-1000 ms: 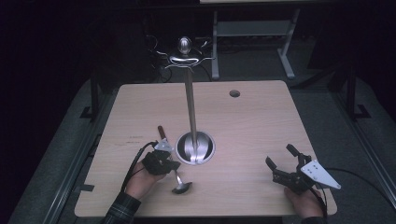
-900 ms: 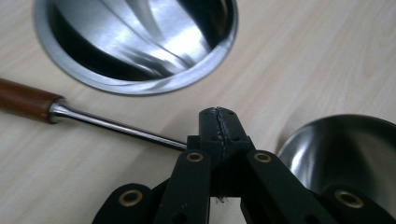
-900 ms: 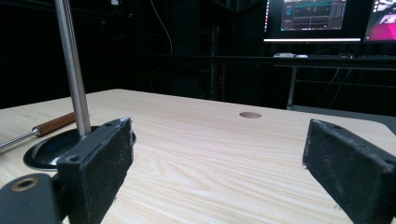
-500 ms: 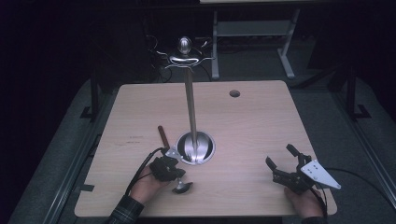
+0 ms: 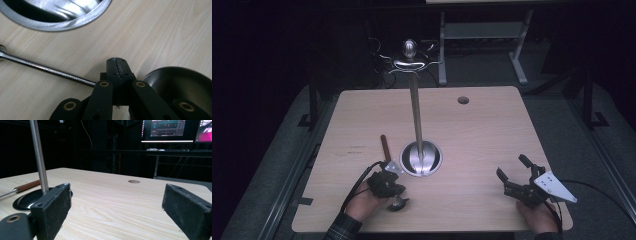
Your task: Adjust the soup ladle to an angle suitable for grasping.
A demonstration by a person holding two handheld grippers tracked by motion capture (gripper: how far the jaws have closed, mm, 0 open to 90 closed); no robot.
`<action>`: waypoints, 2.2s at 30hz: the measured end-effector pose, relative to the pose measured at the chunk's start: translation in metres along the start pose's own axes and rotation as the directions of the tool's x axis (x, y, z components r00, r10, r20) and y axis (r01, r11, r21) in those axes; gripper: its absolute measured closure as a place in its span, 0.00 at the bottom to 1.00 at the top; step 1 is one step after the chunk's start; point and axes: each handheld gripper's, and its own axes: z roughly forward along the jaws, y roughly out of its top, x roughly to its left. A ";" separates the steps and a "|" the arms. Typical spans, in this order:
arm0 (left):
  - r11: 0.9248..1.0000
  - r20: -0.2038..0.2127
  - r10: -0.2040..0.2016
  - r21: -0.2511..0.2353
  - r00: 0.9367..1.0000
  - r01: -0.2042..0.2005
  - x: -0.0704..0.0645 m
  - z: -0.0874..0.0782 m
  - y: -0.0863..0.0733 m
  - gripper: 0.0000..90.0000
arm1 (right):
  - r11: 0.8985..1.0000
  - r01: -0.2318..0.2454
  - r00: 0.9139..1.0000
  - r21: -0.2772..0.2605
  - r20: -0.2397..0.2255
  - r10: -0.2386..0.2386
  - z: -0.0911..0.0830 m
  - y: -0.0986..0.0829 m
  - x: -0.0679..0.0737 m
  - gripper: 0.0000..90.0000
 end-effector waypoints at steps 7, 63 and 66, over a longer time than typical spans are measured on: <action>1.000 -0.002 -0.008 0.001 1.000 0.008 0.002 -0.005 -0.008 1.00 | 1.000 0.000 1.000 0.000 0.000 0.000 0.000 0.000 0.000 0.09; 0.976 -0.108 -0.204 -0.094 0.973 0.194 0.054 -0.060 -0.052 1.00 | 1.000 0.002 1.000 0.002 0.001 -0.002 0.000 0.000 0.000 0.09; 0.969 -0.123 -0.230 -0.117 0.966 0.216 0.062 -0.060 -0.049 1.00 | 1.000 0.002 1.000 0.001 0.001 -0.002 0.000 0.000 0.000 0.09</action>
